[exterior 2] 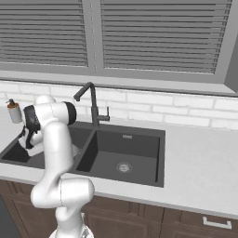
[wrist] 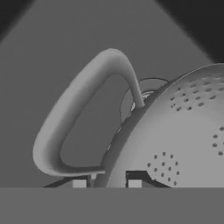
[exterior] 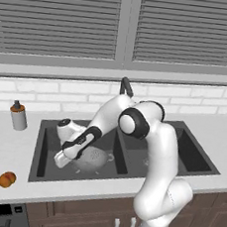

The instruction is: Put the colander in the sink, put the peach in the colander, and turn on the sink faucet and pour water over the colander.

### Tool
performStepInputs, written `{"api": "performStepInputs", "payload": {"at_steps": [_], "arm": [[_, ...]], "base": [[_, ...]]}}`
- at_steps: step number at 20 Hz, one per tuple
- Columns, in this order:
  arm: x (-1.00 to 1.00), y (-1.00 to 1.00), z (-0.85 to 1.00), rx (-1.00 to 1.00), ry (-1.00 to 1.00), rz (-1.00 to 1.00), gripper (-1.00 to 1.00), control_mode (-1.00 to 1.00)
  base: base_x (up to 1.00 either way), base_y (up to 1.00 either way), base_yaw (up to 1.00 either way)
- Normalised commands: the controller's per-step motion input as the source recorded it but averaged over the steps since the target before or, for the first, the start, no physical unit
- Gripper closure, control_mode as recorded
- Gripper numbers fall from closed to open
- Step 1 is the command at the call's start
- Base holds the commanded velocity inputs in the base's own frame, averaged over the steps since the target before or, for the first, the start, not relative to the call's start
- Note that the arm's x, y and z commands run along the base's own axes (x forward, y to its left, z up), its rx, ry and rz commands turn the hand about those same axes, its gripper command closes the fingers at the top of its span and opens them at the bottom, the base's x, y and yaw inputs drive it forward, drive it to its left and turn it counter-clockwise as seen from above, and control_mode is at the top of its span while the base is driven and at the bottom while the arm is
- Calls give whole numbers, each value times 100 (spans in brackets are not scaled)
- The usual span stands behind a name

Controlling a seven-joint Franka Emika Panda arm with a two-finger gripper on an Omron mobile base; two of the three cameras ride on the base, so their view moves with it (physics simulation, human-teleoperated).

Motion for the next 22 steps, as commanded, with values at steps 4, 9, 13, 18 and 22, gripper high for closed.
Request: {"api": "performStepInputs", "payload": {"at_steps": [4, 9, 13, 18, 22], "arm": [[23, -9, -28, 7, 0, 0, 100, -100], [21, -4, -11, 6, 0, 0, 100, -100], [0, -5, 2, 4, 3, 0, -100, -100], [-25, 4, 13, 0, 0, 0, -100, -100], [-39, 5, 43, 0, -1, 0, -100, -100]], "base": [[0, 0, 0], [0, 0, 0], [0, 0, 0], [0, 0, 0], [0, 0, 0]]}}
